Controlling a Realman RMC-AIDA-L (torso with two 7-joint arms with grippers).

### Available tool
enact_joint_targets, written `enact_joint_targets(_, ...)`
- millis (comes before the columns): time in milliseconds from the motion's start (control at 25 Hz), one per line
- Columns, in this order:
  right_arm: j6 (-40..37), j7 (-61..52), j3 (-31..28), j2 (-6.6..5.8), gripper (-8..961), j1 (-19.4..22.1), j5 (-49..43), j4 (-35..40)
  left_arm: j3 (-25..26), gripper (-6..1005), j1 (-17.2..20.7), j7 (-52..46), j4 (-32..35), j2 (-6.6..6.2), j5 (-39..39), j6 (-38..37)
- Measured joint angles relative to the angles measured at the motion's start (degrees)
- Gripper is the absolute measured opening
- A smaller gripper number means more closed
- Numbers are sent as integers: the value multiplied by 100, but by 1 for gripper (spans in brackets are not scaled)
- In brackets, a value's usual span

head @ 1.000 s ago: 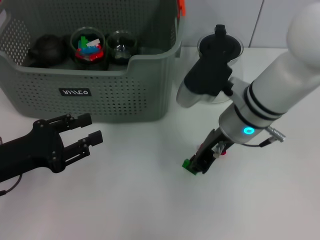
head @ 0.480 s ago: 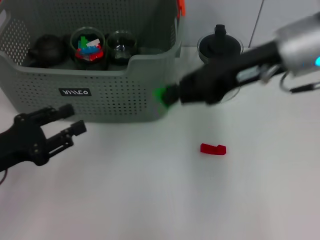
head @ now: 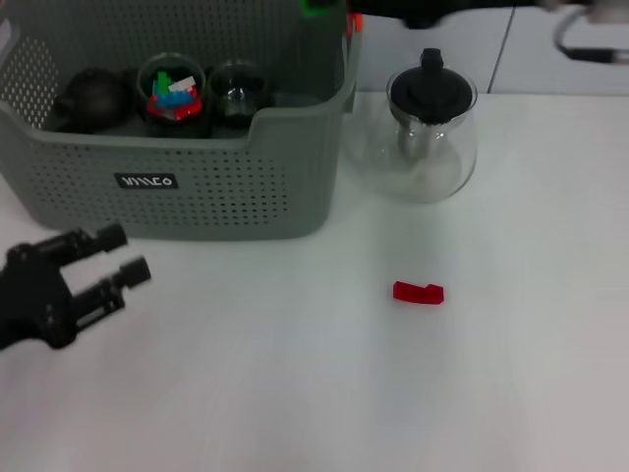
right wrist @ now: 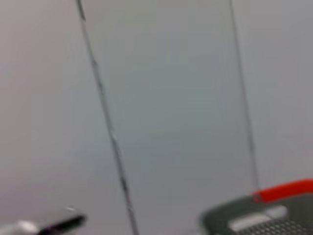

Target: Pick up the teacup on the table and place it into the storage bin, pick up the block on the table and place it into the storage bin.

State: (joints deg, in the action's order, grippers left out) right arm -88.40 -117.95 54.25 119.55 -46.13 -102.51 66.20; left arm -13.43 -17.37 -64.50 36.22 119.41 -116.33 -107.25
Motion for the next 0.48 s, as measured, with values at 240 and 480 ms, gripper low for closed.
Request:
enact_joint_targets(240, 1653, -893, 783, 64, 149, -1308, -2020, -551, -26, 537, -65, -30, 109, -32, -726, -295)
enact_joint_targets(480, 3607, -1631, 1155, 110, 148, -2432, -3247, -1839, -24, 537, -152, -35, 60, 3, -744, -292)
